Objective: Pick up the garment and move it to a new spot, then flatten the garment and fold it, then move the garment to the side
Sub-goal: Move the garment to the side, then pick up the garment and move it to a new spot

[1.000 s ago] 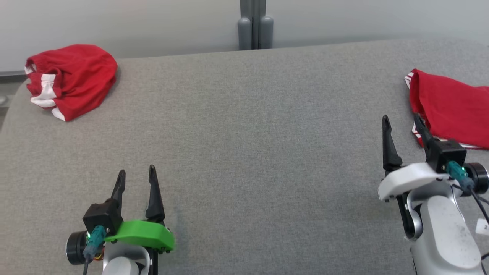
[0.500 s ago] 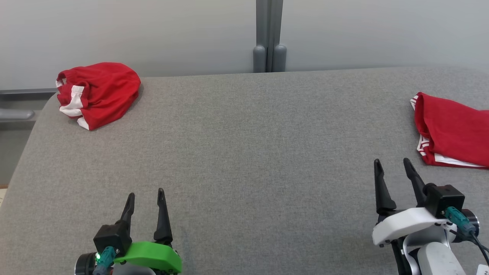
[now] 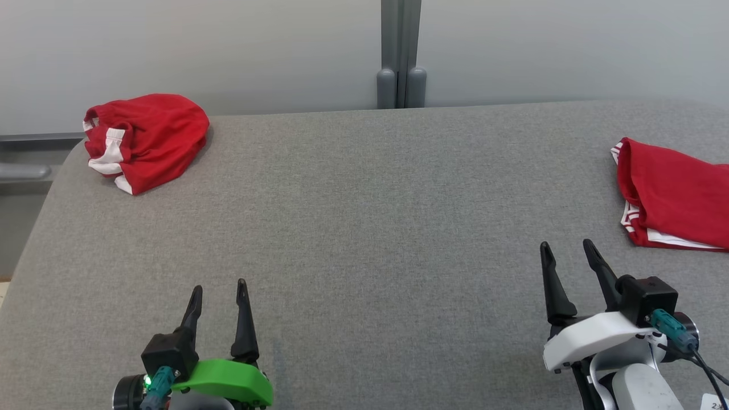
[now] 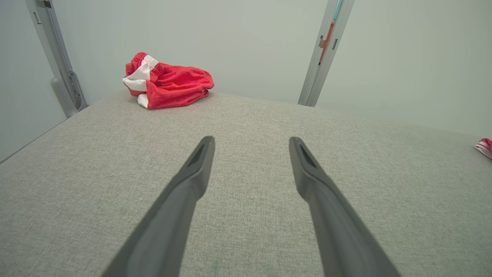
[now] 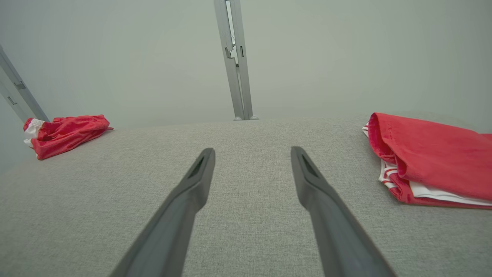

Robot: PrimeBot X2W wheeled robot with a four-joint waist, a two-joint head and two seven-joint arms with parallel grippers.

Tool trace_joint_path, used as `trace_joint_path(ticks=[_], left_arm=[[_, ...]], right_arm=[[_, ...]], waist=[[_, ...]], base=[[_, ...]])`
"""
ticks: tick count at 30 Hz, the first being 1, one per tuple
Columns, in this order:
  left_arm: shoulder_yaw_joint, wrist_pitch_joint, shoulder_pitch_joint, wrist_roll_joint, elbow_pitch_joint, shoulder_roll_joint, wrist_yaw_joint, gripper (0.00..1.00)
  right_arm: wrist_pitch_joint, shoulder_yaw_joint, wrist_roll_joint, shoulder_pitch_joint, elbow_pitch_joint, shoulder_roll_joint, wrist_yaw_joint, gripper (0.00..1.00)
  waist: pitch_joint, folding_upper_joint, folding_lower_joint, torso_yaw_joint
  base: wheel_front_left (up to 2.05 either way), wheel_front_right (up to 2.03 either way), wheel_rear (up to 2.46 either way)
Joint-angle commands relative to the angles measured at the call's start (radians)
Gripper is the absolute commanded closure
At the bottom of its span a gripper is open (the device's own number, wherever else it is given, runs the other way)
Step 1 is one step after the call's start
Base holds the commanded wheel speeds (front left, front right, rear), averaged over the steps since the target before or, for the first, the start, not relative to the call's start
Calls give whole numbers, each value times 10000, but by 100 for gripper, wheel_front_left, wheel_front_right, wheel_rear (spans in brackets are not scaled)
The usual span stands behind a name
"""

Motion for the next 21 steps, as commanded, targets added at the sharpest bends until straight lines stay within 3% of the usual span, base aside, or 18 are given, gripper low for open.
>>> trace_joint_path(ticks=[1, 10, 21], left_arm=[[35, -1, -64, 51, -15, 5, 12, 0], [17, -1, -205, 116, -4, 4, -44, 0], [25, -1, -518, 464, -235, 21, -36, 0]], right_arm=[[28, 18, 12, -75, -8, -28, -19, 0], [75, -25, 51, 0, -83, -24, -19, 0], [-16, -19, 80, -245, -170, -27, -19, 0]], waist=[[6, 0, 0, 13], [50, 0, 0, 404], [306, 0, 0, 2532]], base=[[0, 0, 0], [0, 0, 0], [0, 0, 0]])
